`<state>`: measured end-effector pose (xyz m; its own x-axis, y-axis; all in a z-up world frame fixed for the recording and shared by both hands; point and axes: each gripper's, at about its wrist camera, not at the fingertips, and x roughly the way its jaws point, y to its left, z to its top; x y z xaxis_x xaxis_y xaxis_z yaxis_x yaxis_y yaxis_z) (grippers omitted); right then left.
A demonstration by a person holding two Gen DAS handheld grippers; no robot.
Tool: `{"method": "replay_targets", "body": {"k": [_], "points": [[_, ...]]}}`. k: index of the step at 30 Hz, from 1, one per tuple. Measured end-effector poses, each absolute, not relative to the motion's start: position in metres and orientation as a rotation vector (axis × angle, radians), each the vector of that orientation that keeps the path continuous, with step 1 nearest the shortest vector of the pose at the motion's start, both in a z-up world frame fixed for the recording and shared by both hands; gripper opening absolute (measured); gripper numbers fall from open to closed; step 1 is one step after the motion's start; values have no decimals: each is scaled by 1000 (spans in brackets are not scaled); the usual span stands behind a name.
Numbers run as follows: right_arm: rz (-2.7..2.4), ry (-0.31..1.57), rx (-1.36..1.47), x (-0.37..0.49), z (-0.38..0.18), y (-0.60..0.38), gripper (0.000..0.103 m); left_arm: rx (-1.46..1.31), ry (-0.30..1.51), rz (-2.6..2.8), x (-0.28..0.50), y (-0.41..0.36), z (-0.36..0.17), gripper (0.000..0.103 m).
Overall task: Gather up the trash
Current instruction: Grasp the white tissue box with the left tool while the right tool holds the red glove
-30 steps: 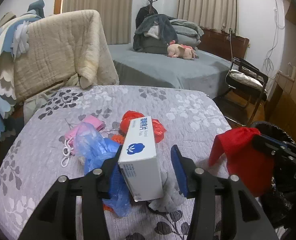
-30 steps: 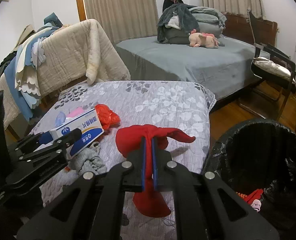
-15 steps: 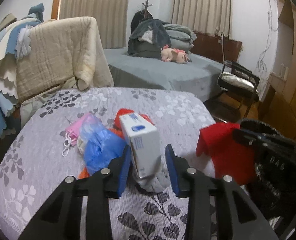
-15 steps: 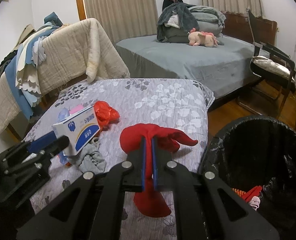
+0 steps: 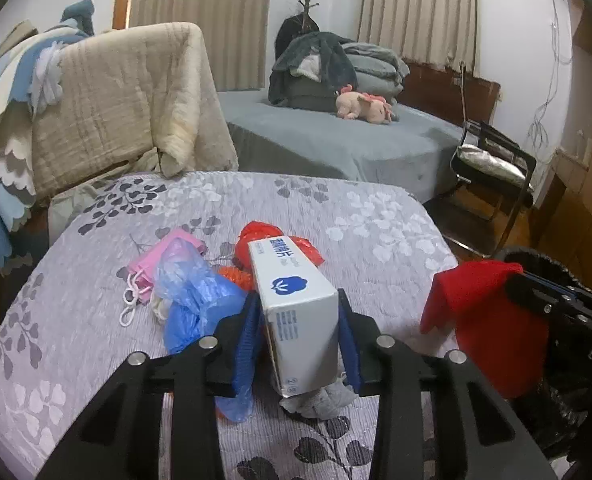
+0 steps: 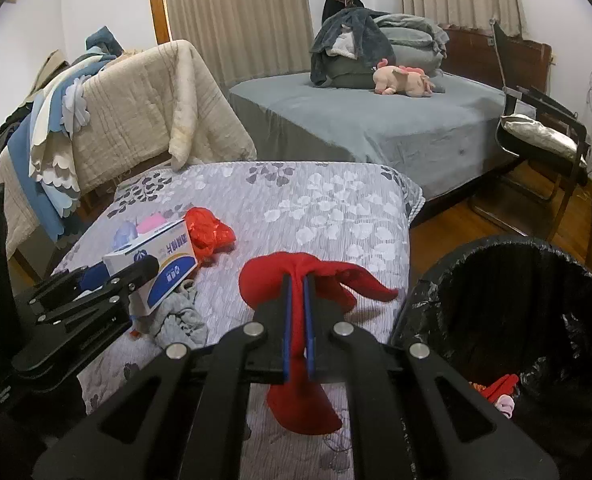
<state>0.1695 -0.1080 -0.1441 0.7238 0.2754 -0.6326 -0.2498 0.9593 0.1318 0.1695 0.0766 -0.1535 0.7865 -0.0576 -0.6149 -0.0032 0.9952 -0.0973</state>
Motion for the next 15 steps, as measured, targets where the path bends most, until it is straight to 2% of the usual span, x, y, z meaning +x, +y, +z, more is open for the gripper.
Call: {"method": "replay_targets", "body": {"k": [4,8,15], "points": [[298,693,48,168,-139,-109,5,-105,621,-52,154,77,-140,31],[310,683,48,165,-132,-107,5,-104,607,-51,142,76,-132,30],[310,697,40,163,-134,-107,5,-92,695,-51,152,72,-150,32]]}}
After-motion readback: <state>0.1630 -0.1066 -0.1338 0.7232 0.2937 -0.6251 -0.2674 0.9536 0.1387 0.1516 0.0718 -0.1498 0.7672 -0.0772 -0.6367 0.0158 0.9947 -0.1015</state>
